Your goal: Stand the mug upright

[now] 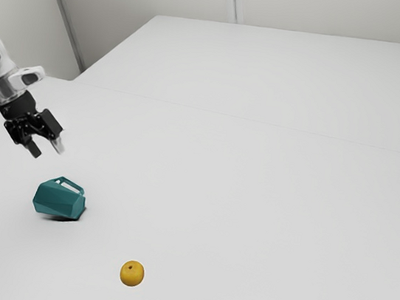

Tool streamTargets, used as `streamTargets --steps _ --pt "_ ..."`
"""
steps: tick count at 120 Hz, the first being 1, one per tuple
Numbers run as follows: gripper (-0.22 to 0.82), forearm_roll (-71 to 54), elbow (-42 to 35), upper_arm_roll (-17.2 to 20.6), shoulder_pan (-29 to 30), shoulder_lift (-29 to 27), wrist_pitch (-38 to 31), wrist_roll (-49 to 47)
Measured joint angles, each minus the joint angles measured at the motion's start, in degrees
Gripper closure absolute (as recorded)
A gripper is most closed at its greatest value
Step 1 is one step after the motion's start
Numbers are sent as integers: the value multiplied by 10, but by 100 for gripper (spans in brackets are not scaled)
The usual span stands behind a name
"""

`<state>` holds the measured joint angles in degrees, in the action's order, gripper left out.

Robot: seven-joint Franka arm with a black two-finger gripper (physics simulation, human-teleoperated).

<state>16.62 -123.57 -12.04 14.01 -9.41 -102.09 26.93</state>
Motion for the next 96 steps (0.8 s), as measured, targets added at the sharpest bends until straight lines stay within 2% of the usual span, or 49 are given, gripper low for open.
streamTargets --steps 12,22,51,96 --pt "0 13 4 -41 3 32 -3 48" --pt "0 30 13 -53 17 65 -4 86" --pt "0 68 56 -56 82 148 1 170" --pt "0 145 104 -53 118 243 43 250"
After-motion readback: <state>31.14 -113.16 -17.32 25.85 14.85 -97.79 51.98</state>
